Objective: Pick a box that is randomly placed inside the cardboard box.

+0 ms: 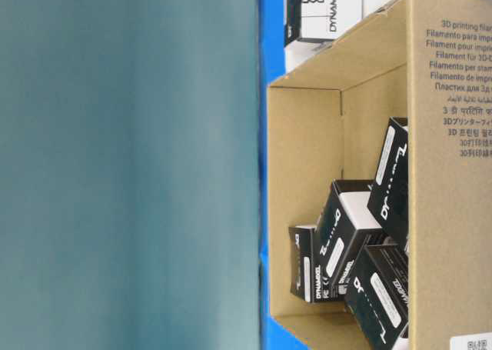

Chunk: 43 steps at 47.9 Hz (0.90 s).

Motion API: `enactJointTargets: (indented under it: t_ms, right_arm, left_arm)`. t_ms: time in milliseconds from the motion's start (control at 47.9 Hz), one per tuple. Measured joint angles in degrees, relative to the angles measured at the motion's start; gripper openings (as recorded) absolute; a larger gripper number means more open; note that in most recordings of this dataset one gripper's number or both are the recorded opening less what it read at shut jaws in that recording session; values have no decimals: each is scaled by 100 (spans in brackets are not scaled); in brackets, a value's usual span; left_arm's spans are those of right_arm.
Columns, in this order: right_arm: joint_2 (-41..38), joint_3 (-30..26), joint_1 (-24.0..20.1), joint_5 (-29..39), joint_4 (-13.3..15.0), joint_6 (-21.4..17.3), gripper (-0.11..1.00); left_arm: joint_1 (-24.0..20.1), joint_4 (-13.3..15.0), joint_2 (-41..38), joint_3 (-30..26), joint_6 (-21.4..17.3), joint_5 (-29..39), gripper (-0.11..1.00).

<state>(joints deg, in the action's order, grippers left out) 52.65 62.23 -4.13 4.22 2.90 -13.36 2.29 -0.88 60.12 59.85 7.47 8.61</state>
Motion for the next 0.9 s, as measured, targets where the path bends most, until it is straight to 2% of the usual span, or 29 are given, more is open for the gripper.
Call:
enactJointTargets:
  t_ms: [313,438,897]
  right_arm:
    - [-88,97,26,123,9,9,99]
    - [-79,176,193,264,18,18,99]
    - [149,369,237,220,18,88,99]
  left_arm:
    - [0,0,105,18,9,9,-7]
    - [0,0,97,44,9,9,-7]
    - [0,0,26,62,9,0,-7]
